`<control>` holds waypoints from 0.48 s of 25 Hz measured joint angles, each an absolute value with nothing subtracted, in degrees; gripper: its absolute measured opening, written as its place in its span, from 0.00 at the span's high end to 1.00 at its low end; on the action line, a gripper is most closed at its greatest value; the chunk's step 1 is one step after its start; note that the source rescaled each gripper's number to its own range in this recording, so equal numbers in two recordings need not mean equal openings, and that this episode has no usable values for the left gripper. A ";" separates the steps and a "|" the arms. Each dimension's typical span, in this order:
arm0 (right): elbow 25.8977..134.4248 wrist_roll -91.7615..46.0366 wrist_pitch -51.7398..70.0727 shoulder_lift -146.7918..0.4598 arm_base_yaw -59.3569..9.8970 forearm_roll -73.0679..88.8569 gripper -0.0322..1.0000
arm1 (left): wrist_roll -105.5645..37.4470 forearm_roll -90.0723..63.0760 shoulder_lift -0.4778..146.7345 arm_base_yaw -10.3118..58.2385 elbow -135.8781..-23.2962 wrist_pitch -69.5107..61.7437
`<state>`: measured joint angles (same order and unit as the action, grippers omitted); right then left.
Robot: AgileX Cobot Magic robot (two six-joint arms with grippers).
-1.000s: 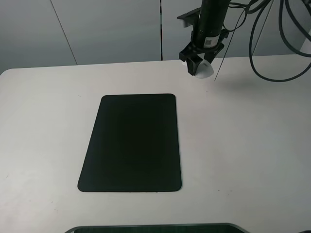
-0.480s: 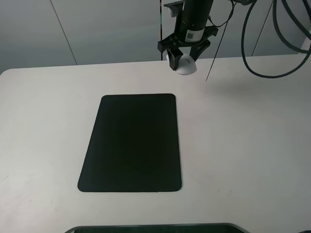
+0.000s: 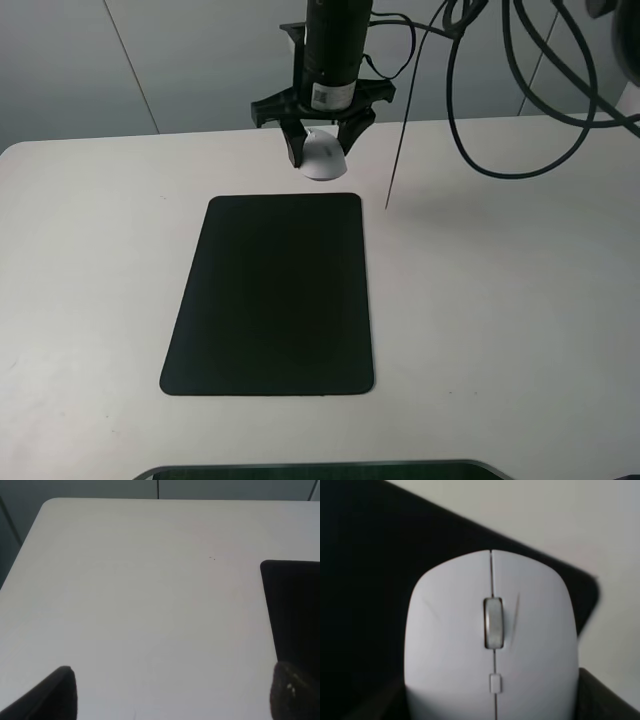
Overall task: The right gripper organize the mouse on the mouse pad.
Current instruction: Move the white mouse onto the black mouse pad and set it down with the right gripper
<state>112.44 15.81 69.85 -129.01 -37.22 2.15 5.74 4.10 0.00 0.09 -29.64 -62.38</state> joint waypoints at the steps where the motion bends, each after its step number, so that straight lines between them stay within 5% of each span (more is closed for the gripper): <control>1: 111.37 17.03 69.85 -128.90 -37.63 2.26 0.94 | 5.74 4.10 0.00 0.09 -29.64 -62.38; 12: 103.71 23.38 70.12 -128.81 -43.97 2.47 0.94 | 5.74 4.68 0.00 0.09 -29.64 -62.38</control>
<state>103.71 23.38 70.12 -128.81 -43.97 2.47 5.74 4.68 0.00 0.09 -29.64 -62.38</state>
